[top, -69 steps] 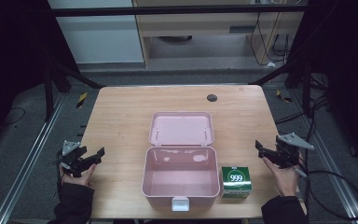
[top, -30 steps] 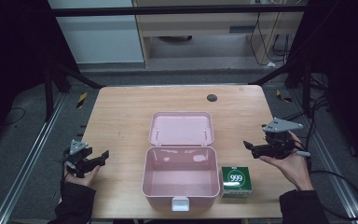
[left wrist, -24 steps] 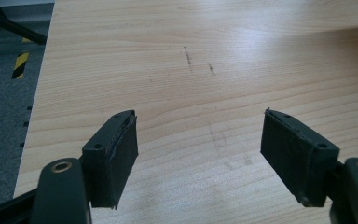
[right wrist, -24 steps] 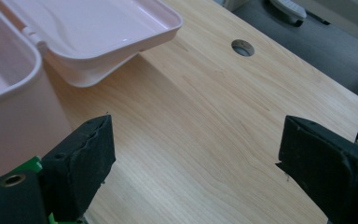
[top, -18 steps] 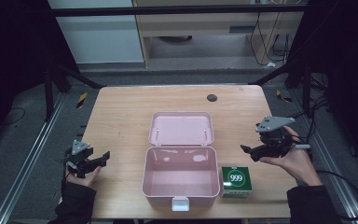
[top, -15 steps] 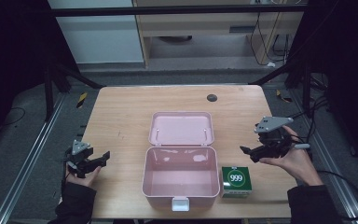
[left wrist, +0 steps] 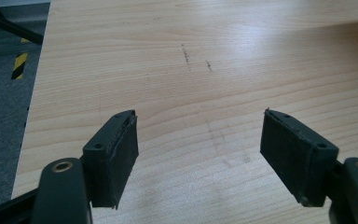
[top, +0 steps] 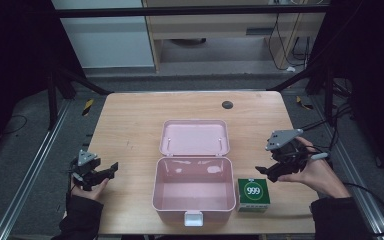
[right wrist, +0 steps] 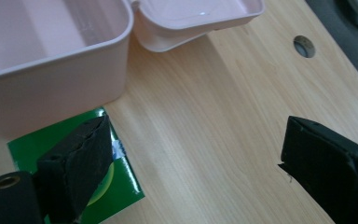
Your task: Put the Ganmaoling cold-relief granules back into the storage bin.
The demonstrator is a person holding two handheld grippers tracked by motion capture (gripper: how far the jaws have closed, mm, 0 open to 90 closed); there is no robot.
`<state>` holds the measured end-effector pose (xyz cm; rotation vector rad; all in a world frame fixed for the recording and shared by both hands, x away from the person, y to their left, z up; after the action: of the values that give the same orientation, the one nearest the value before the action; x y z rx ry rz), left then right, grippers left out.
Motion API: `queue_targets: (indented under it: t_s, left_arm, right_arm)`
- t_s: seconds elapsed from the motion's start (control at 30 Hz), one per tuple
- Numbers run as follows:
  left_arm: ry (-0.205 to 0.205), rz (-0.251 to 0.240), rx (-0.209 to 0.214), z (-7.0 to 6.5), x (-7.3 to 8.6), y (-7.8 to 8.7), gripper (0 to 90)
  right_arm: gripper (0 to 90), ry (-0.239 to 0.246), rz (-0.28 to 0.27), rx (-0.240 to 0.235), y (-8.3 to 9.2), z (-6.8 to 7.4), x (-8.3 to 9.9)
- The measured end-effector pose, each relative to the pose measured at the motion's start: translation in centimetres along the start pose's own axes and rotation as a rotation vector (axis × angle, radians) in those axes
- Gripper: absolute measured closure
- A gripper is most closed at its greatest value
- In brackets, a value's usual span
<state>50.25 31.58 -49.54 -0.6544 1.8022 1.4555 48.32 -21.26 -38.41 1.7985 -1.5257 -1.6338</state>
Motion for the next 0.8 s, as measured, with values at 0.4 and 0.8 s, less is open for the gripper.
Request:
queue_targets:
  t_s: [0.4,0.8]
  left_arm:
    - [-0.005,0.006,0.001,0.0,0.0,-0.1,26.8]
    - [-0.008,0.008,0.002,-0.1,0.1,-0.1,27.1]
  right_arm:
    - [9.2,0.082,0.056,-0.090,-0.4,1.5,0.1]
    - [8.9,0.145,0.115,-0.175,-1.1,3.1,0.4]
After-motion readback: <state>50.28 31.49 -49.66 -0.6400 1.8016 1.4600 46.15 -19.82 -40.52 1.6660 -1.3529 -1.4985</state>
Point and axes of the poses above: each handheld gripper's, and its own axes: y roughly backward along the jaws, x roughly out of its underside, z roughly to its left, the point moved 5 cm from there along -y, roughly forward along the jaws, and after that the axes turned 6 degrees about y, right-handed, at the moved point
